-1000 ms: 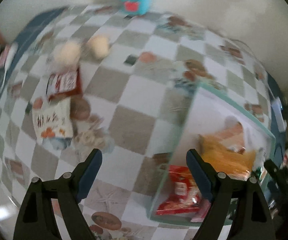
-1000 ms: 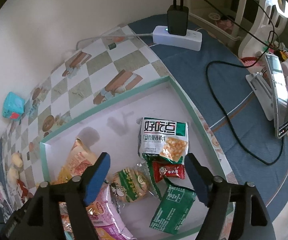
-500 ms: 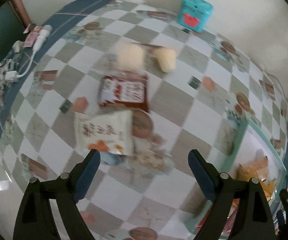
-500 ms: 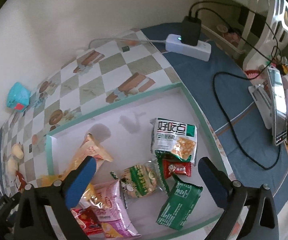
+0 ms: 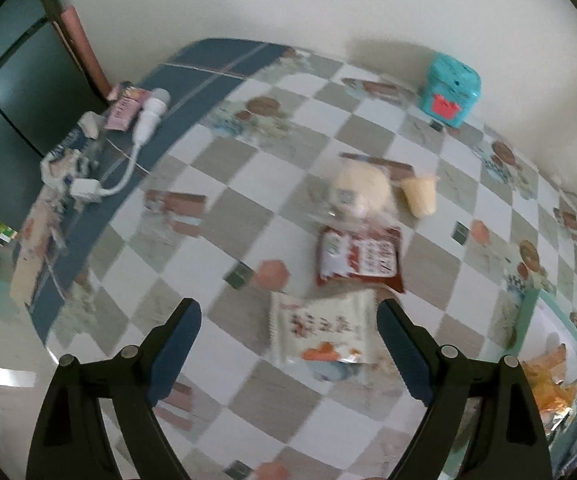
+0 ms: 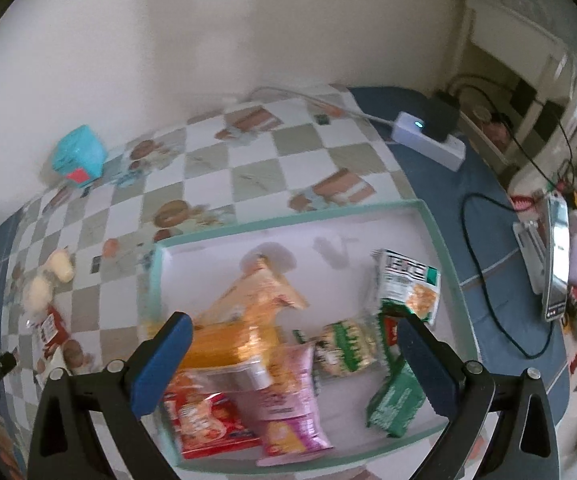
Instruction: Organize snacks
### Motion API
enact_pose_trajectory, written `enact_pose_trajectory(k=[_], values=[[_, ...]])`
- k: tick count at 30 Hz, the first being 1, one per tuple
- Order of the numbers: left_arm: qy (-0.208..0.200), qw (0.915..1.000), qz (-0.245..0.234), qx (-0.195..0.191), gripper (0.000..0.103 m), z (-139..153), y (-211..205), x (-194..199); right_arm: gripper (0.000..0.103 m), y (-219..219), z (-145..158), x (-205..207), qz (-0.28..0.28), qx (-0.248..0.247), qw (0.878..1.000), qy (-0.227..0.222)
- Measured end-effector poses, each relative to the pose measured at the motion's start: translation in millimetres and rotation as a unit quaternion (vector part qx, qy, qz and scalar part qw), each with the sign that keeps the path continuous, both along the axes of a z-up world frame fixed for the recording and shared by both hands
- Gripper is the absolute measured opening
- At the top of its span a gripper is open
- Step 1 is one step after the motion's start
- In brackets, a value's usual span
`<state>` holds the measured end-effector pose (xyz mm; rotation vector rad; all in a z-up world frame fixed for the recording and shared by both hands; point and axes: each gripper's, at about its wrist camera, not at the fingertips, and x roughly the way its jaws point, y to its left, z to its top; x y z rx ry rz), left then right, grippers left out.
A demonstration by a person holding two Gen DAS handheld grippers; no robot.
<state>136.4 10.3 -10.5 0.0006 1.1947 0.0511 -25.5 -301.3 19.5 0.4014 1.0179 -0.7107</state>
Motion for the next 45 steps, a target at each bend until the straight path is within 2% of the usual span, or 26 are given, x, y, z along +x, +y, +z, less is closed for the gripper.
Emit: enact_pose_trajectory(k=[9,22,35,45], values=[[-0.015,0.9992,0.022,0.030,0.090,5.7,42.9,6.0,0.103,50.3,7.6,25.4,0.046,-0.013,0.999,0.004],[0.004,0.9961,0.087,0.013,0.090,-10.0,105.5,15.6,0.103,121.4,-7.2,67.4,0.119,0.003,0.993,0.012],[0.077,0.9952,0.060,0.002,0.090,-61.4,94.6,27.6,0.103,168.0,-42.5,102.8,0.157,0.049,0.986,0.037],[0.103,0.9916,0.078,0.004,0.090,-80.8,100.9,30.7,0.103,198.3,-72.1,126.1,0.184,0.077,0.978,0.058]])
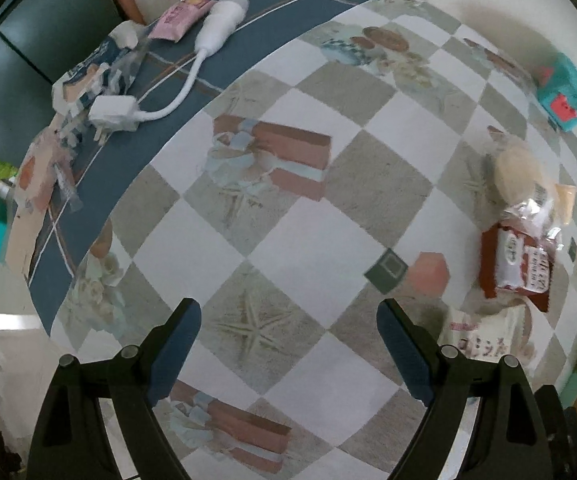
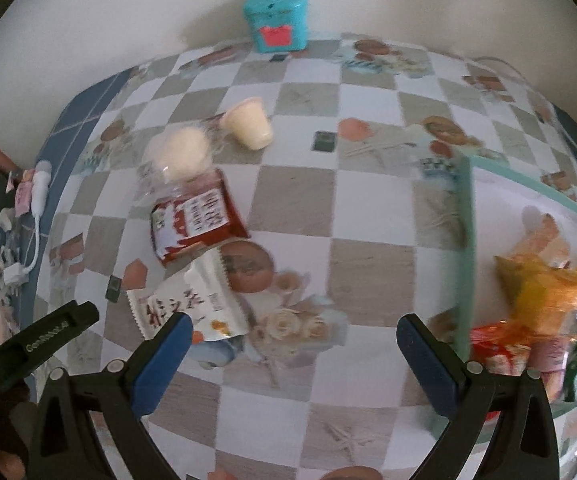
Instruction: Organize snacks
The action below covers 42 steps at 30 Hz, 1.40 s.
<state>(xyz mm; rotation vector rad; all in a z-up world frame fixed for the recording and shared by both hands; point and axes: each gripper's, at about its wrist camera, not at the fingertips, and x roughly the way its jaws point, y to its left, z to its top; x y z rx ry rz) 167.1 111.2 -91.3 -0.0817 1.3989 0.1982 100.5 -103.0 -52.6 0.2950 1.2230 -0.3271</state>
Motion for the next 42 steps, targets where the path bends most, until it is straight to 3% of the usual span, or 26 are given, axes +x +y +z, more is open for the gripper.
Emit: enact_pose_trajectory(k=[13,19,29,34,38,42], values=[[0.006,0.9949,0.099,0.013,0.090,-7.1,46.8,0.0,0.103,56.1,-29.4,30.5,0.079,0.005,0.997,0.012],[0.000,0.9925,0.122,0.006,0.090,-2.9,67.4,-2.1,0.103,72.4,-46.2,40.5,0.104,0.006,0.994,0.023],[0.009,0.9940,0.108,0.008,0.090,-9.1,58.9,1.5,0.103,68.9,-61.1,47.0,0.108,-0.040,0.993,0.032],[0.001,0.9949,0.100,0.009,0.090,-3.4,44.0,6.3,0.101,50.9,-59.4,46.2,0.096,-0.039,0.994,0.035],[-0.005,0.9963,0.086,0.002,0.090,2.5,23.0,12.1,0.092,33.0,-54.4,44.6,0.083,-0.039,0.995,0.029],[-0.009,0.9978,0.066,-0.004,0.090,6.7,4.4,15.5,0.089,13.8,-50.4,44.6,0.067,-0.029,0.997,0.024]])
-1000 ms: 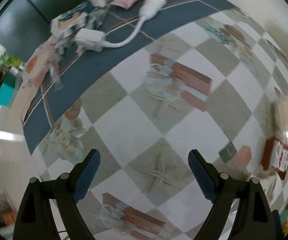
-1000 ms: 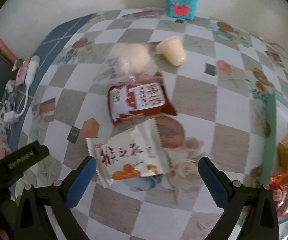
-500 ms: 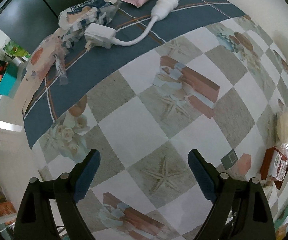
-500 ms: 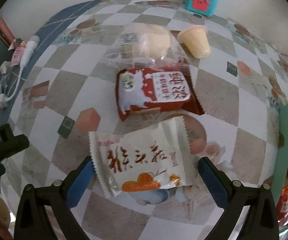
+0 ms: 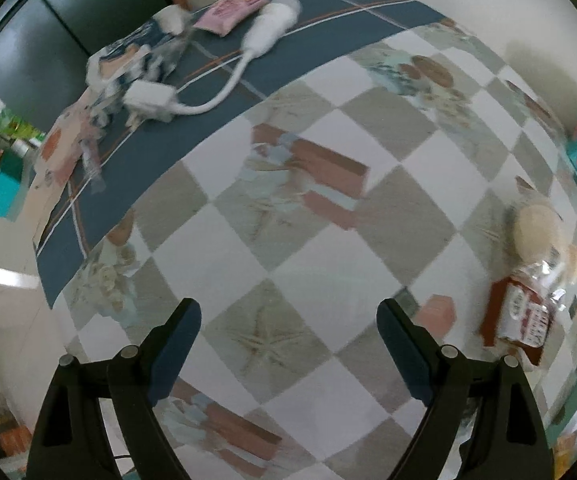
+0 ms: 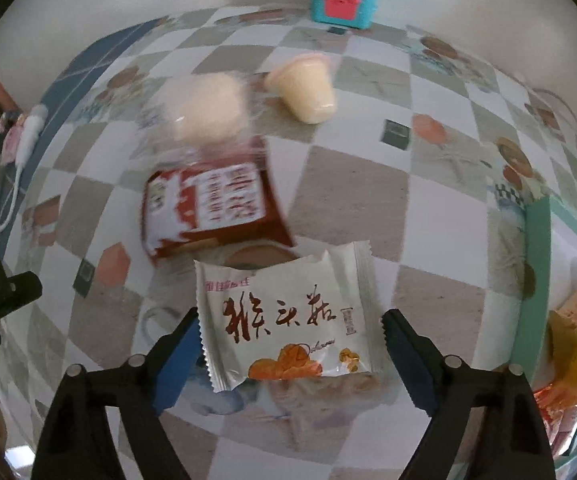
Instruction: Organize snacks
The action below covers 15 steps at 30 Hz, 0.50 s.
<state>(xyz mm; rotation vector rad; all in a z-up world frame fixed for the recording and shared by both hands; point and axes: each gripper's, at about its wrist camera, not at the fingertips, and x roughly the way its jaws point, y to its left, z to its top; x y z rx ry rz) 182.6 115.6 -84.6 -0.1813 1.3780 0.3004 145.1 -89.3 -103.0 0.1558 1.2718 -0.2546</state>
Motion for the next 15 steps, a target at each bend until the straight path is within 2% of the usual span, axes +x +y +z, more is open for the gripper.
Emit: enact_pose_trajectory(k=[8,11,15], values=[[-0.014,0.9987,-0.043,-0.024,0.090,7.8,-40.1,12.1,0.082,-45.5,8.5,-5.1,-0.028,0.010,1.000,-0.010],[-0.020,0.9973,-0.058,-0.040,0.090,10.3,-59.5,13.9,0.076,-56.2,12.8,-8.7,-0.036,0.015,0.999,-0.018],[-0.023,0.9942,-0.081,-0.067,0.090,12.4,-78.4,17.3,0.075,-67.1,14.3,-13.6,-0.049,0.024,0.998,-0.022]])
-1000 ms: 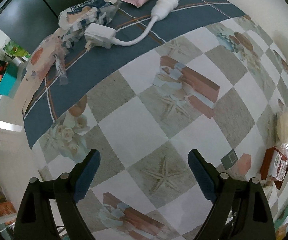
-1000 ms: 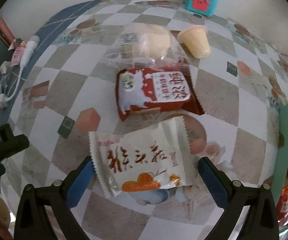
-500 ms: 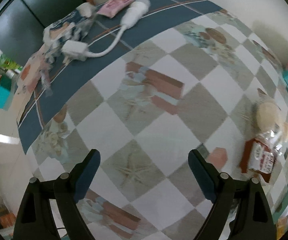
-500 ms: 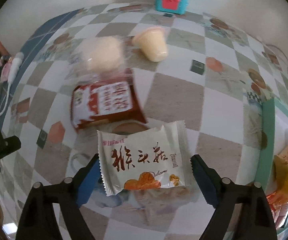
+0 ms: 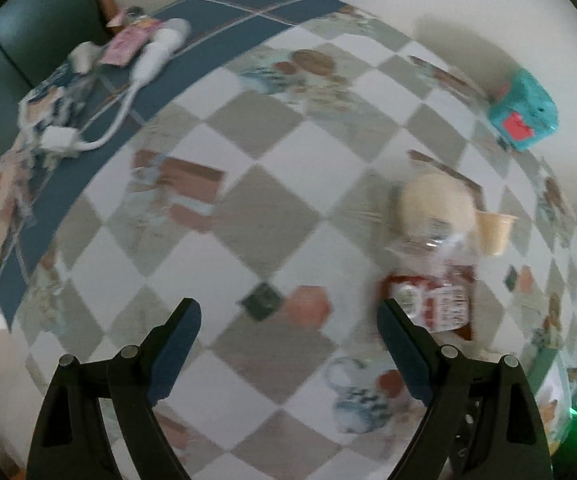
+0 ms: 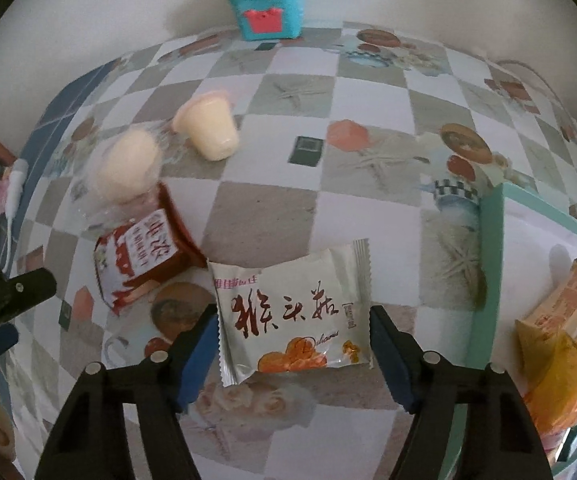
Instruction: Organize snacks
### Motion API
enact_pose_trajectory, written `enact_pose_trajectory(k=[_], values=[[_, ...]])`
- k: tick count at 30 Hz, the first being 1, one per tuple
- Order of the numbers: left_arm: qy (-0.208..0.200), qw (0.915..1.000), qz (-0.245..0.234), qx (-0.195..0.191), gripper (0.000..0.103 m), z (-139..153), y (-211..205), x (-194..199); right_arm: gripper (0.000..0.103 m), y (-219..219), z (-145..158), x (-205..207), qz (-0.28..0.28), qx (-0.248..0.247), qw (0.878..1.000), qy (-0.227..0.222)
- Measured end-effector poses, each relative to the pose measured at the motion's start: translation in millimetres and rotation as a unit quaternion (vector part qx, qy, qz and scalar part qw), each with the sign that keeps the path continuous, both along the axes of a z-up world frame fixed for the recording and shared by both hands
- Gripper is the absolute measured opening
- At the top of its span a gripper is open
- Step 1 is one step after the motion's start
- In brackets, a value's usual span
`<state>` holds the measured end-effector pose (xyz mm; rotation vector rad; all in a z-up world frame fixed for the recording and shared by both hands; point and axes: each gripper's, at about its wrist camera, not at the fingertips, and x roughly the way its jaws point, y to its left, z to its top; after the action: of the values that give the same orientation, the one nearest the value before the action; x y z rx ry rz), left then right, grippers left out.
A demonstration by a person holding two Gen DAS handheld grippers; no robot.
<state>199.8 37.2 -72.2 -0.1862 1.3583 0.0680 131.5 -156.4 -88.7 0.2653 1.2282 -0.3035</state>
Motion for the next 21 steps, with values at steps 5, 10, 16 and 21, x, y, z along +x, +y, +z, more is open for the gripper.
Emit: enact_pose_trajectory(k=[5,10,16,21], values=[[-0.003,0.9994,-0.024,-0.025,0.090,-4.5,-20.4,8.6,0.072,-21.9,7.8,-11.3,-0.017,0.011,1.000,-0.006],[-0.008,0.9977,-0.039,-0.055,0.090,-6.8,-42.6,15.6,0.072,-27.6,8.9,-9.6,-0.028,0.020,0.999,-0.010],[-0.021,0.9964,-0.056,-0.060,0.090,-10.3,-67.4,18.7,0.071,-31.0,12.3,-10.9,-0.030,0.031,0.999,-0.016],[-0.019,0.9963,-0.063,-0.055,0.090,-23.2,-81.3,23.9,0.071,-32.6,16.0,-11.7,-0.030,0.029,0.999,-0.019]])
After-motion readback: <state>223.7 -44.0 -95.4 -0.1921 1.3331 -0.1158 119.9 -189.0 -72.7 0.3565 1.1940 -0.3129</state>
